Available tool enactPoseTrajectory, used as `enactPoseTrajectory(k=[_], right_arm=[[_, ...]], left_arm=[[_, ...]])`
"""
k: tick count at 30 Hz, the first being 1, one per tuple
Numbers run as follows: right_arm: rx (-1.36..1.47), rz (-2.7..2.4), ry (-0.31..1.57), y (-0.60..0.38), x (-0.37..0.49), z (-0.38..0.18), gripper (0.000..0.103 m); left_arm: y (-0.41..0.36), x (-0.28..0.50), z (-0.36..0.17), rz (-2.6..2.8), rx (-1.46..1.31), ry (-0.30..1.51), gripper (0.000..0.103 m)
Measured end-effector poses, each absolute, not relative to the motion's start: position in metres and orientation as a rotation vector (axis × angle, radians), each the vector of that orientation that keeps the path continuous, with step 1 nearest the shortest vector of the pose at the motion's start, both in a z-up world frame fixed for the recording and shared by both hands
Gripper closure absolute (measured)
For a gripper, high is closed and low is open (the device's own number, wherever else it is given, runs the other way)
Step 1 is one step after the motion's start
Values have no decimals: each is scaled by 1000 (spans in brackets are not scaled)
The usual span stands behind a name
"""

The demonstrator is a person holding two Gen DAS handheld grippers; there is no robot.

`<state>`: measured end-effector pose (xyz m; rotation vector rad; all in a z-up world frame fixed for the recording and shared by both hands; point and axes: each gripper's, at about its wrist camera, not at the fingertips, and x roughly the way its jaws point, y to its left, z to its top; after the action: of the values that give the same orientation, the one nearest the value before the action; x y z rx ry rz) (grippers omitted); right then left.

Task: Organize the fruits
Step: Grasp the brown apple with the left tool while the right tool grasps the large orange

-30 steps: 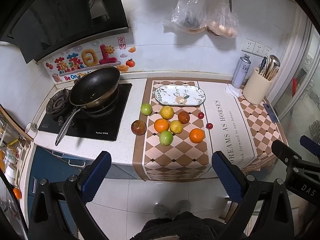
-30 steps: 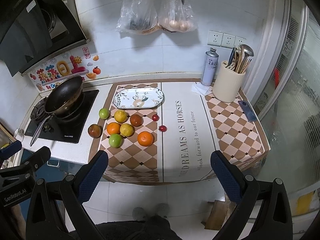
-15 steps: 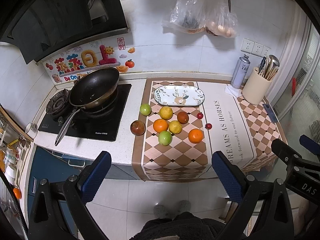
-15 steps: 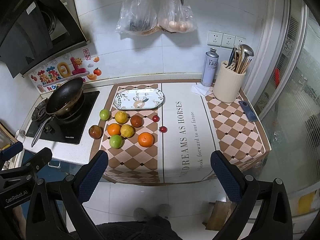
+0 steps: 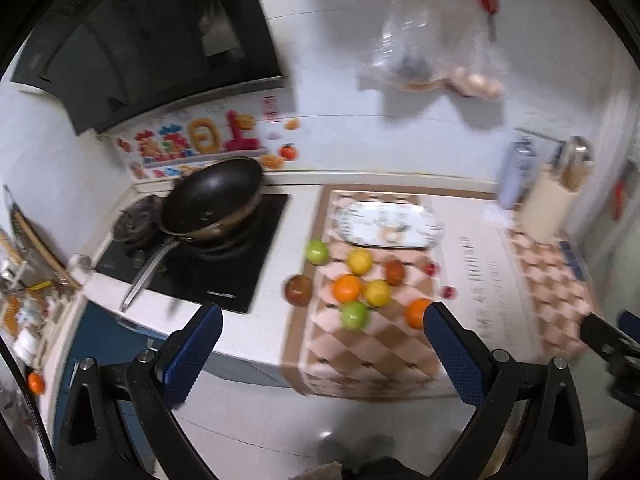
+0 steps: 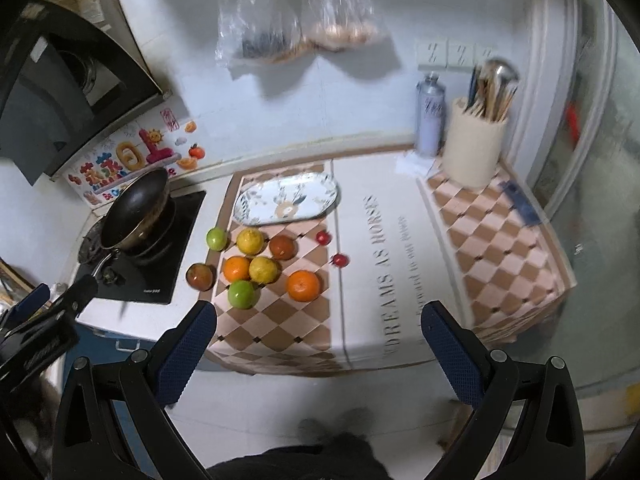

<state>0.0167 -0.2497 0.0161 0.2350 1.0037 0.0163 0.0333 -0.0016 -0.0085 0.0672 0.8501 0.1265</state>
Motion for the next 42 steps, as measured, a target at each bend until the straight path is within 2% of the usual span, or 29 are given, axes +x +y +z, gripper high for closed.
enactPoseTrajectory(k=[11, 20, 24, 26, 34, 36, 40, 42], right_arm=[[262, 99, 1197, -226, 123, -111, 0], [308, 39, 1416, -202, 200, -225, 1], [341, -8, 1483, -196, 218, -257, 1], [350, -32, 1508, -193, 226, -270, 1], [403, -90, 1598, -185, 241, -314, 4], [427, -93, 1614, -185, 241, -323, 6], [458, -81, 1644, -182, 243, -335, 17], [459, -73, 1650, -180, 243, -339, 26]], left_arm=[[45, 118, -115, 289, 96, 1098, 0], [106, 216, -213, 239, -43, 1381, 1], [124, 255, -258, 191, -101, 1491, 4], [125, 268, -276, 156, -107, 1537, 9], [113, 288, -317, 43, -71, 1627, 10], [109, 289, -321, 26, -58, 1631, 15], [100, 290, -327, -16, -43, 1644, 41], [91, 294, -327, -26, -6, 1637, 41]])
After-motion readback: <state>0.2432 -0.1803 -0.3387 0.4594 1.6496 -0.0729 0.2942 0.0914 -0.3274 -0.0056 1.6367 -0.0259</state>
